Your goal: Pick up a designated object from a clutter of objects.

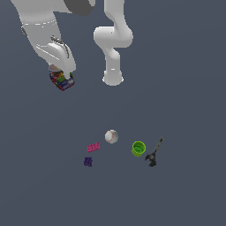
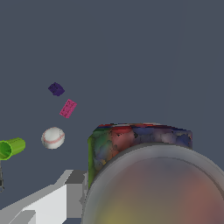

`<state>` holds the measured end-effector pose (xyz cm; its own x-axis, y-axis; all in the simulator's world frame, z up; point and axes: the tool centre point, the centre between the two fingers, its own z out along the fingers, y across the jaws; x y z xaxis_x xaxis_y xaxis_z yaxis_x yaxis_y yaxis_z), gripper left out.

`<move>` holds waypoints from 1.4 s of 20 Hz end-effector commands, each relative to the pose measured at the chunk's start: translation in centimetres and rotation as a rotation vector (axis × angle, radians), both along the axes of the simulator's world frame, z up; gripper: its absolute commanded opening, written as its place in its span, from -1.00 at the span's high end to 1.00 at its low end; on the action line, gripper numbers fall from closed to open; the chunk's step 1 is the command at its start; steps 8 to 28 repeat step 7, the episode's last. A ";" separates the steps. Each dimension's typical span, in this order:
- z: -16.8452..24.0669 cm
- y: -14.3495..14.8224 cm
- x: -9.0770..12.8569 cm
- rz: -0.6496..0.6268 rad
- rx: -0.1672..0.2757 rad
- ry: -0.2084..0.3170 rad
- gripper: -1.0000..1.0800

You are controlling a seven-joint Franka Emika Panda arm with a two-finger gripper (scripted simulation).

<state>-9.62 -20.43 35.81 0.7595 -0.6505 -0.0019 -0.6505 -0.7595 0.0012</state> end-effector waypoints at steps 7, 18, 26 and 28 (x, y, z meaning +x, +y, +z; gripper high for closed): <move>2.1 -0.4 0.0 0.001 0.000 -0.002 1.00; 2.1 -0.4 0.0 0.001 0.000 -0.002 1.00; 2.1 -0.4 0.0 0.001 0.000 -0.002 1.00; 2.1 -0.4 0.0 0.001 0.000 -0.002 1.00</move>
